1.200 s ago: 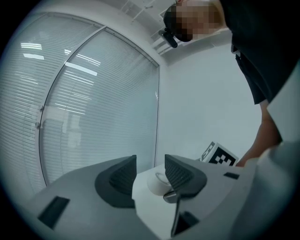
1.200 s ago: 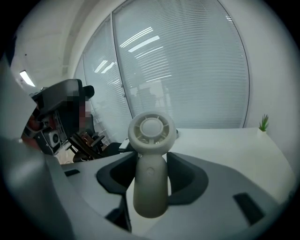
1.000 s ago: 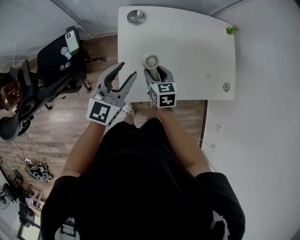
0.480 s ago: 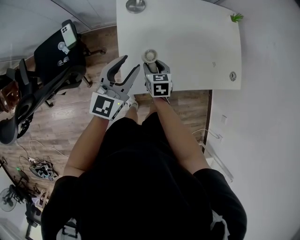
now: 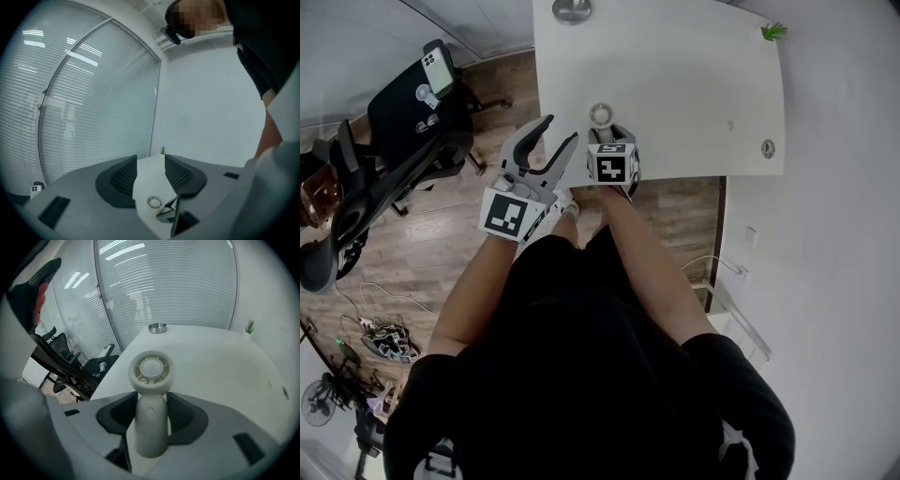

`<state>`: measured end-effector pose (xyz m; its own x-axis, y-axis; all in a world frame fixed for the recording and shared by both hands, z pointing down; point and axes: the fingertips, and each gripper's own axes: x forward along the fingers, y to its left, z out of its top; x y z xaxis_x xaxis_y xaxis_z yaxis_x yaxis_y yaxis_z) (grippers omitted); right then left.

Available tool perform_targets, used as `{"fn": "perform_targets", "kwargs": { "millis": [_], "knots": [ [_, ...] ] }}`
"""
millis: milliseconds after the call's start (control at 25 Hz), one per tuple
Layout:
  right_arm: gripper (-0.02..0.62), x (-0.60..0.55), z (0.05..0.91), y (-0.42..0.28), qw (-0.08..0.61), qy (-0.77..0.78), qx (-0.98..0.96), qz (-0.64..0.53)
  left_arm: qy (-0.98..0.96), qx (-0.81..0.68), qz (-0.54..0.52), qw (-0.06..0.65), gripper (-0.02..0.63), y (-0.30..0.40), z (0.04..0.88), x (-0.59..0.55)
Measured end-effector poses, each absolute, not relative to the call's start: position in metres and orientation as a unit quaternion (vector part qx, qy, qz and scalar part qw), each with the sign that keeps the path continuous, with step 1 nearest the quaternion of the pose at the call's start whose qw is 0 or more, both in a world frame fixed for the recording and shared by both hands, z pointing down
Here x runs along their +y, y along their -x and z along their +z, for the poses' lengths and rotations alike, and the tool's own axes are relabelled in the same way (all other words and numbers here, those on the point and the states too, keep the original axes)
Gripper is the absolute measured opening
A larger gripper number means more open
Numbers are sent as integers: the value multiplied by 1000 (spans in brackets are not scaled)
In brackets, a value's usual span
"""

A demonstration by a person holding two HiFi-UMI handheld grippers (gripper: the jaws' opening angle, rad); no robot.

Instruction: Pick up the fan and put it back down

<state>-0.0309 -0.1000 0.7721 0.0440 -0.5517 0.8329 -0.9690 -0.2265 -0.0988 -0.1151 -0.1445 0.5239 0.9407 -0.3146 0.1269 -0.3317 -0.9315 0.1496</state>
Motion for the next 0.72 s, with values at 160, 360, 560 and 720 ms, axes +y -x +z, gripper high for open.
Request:
{"fn": "perform_targets", "kwargs": {
  "millis": [160,360,560,720],
  "knots": [
    [196,-97,785,30,268,-676,-552,408,-982,-164,47,85,190,118,522,-144],
    [198,-97,788,30,276,-683,-540,407,-982,-164,48,86,192,123,523,-147],
    [208,-99,787,32,280,-686,-535,407,-981,-167,50,88,190,128,523,-151],
    [287,-100,783,32,272,-681,-541,412,-981,-163,57,93,192,130,526,-153]
  ]
}}
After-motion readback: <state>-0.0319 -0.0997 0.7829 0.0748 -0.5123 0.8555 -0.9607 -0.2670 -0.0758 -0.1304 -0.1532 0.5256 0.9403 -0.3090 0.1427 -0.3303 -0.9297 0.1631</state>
